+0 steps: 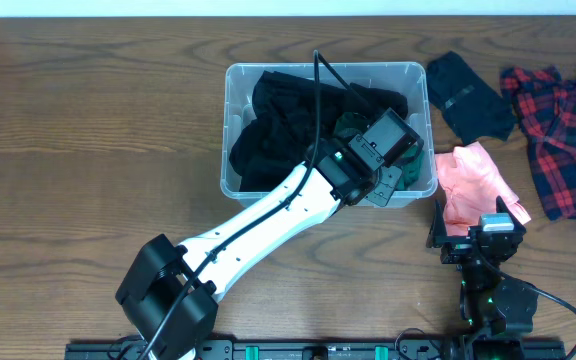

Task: Pack container
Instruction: 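Lower the green garment into the bin's right side and press down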

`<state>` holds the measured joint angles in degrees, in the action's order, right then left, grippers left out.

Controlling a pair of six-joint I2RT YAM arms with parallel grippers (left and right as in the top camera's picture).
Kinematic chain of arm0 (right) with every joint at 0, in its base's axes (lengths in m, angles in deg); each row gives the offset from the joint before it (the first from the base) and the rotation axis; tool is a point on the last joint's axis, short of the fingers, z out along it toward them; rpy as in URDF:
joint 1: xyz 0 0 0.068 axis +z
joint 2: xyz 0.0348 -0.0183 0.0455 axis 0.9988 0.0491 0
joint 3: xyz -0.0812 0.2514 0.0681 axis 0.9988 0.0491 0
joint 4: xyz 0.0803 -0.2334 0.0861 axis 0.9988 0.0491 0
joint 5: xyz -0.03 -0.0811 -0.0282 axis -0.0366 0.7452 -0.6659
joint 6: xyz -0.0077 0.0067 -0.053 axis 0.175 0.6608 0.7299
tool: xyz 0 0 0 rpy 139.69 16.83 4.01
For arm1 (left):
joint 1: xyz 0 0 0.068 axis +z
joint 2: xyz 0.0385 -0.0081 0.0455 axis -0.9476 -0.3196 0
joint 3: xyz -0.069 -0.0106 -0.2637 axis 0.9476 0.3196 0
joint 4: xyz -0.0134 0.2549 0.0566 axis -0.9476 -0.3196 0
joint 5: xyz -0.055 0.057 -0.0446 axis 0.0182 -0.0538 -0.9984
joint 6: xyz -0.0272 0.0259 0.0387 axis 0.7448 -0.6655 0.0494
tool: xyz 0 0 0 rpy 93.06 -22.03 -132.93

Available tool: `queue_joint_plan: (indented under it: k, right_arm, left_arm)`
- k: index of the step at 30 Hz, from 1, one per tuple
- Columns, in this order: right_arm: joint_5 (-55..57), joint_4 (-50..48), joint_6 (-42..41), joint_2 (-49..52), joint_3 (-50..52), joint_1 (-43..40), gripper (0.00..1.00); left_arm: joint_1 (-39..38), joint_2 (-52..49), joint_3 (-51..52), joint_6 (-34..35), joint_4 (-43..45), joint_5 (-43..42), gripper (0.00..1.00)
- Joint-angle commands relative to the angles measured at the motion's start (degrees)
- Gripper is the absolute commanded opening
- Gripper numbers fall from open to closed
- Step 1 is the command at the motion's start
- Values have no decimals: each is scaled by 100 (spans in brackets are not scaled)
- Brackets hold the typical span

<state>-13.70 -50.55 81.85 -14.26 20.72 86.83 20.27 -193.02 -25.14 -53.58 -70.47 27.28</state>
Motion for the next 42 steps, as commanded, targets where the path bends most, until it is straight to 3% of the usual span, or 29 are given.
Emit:
queue_joint_plan:
  k: [1,8,14,25,33,42]
  right_arm:
    - [-20,20,52,-35,11,-9,99]
    - [-20,22,52,-35,11,-9,99]
    - [-20,22,52,-35,11,-9,99]
    - [-20,22,52,-35,11,-9,99]
    - [-20,22,52,-35,11,-9,99]
    - [-20,22,52,-35,11,-9,99]
  left_arm:
    - [9,70,-114,-162,2,-205,6]
    - [9,0,-114,-393,20,-133,6]
    - [9,-107,-109,-483,-234,809,6]
    - [2,-380,-109,-481,-122,713,6]
    - [2,-380,-109,-479,472,-151,6]
    - [42,-450,-109,-481,883,-179,6]
